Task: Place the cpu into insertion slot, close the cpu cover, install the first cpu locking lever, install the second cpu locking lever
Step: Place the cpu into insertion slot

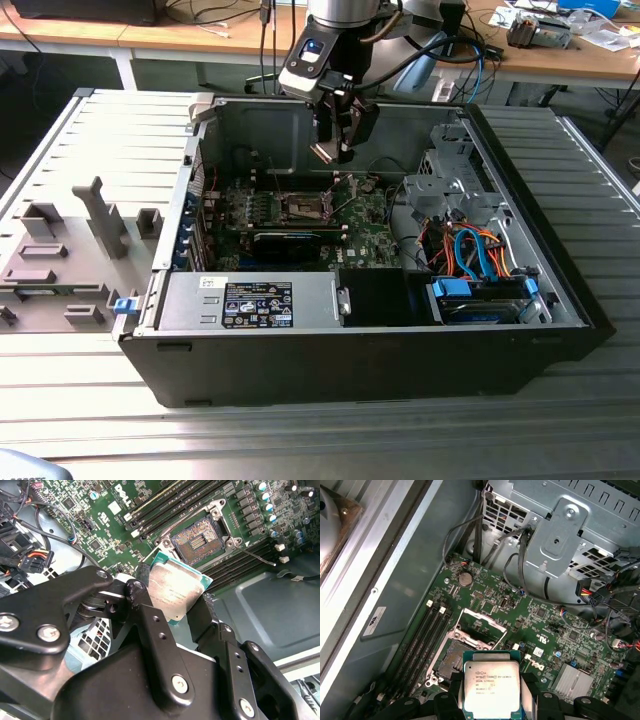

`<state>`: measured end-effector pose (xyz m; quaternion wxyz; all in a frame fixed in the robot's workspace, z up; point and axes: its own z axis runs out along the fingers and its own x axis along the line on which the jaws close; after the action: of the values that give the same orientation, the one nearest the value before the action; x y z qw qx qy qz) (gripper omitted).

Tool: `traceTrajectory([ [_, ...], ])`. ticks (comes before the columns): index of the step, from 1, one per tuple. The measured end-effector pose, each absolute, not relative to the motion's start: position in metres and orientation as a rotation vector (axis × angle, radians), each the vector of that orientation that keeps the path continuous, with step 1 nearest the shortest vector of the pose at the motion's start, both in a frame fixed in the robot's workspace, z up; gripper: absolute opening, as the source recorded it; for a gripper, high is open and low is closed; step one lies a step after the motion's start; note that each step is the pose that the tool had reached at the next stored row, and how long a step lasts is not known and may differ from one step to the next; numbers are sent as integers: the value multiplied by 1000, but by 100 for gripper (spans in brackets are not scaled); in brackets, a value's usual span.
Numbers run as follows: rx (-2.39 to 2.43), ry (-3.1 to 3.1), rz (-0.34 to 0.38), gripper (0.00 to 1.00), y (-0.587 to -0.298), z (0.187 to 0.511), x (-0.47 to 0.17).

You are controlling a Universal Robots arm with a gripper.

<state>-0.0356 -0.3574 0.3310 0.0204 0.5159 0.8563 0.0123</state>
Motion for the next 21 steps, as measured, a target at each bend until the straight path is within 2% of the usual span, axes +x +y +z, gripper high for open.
traceTrajectory([
  [21, 1615, 2647, 38, 54, -357, 331, -36],
])
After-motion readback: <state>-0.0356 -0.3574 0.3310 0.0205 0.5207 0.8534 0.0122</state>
